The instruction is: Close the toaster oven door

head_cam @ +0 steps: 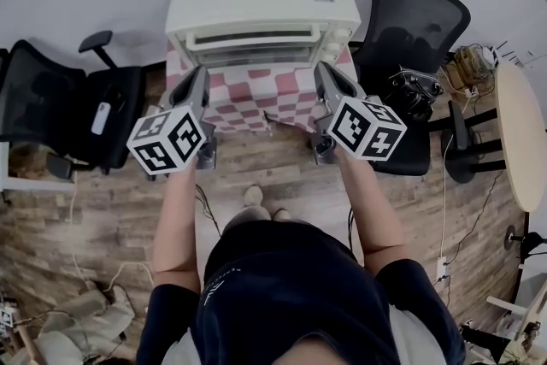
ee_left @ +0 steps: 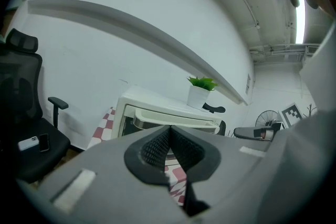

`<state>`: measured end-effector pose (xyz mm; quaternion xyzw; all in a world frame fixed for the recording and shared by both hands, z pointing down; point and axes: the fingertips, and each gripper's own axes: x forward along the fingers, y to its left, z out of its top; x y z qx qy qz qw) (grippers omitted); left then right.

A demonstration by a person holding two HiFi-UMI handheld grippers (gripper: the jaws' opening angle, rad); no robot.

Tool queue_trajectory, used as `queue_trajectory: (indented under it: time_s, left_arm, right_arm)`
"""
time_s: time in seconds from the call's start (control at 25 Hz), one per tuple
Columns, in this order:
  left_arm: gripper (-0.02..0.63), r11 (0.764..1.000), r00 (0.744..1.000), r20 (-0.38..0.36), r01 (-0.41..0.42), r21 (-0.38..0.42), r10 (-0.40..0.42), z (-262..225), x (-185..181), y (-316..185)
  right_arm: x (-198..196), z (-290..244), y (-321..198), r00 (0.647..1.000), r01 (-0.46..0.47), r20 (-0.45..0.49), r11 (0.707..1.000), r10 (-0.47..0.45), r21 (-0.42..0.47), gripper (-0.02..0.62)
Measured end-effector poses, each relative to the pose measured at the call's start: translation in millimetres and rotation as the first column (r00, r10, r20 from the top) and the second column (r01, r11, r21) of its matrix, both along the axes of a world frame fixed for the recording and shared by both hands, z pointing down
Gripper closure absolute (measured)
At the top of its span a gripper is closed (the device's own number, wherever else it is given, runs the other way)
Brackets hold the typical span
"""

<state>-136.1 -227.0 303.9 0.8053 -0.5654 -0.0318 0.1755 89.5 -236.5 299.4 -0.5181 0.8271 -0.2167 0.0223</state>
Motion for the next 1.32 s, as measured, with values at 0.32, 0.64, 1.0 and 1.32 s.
queue_trajectory:
  time_s: [0.32,0.64,1.0,1.32]
  left_arm:
    - [0.589,1.0,1.0,0.013,-0.01,0.001,0.01,2.5,-0.1,11.7]
    - [0.589,1.0,0.999,0.04,-0.028,-0.005,0.028,5.8,0.0,13.4]
    - [0.589,1.0,0.999,0.038,-0.022,-0.018,0.022,11.9,-7.2,12.7]
    - [0.589,1.0,0.999,0.039,-0.013,-0.01,0.014,8.6,-11.7,5.9]
  right_arm:
    - [-4.2,5.8,13.2,0.999,0.012,-0.034,1.0,-0.012,-0.002,0.594]
    - [-7.0,9.0,17.7,0.999,0.006,-0.04,1.0,-0.006,-0.011,0.594]
    - [-13.4,13.4,16.7,0.999,0.013,-0.052,1.0,-0.014,-0.016,0.594]
    - [-19.5,11.5,10.1,0.996,0.025,-0.087,1.0,-0.025,0.008,0.594]
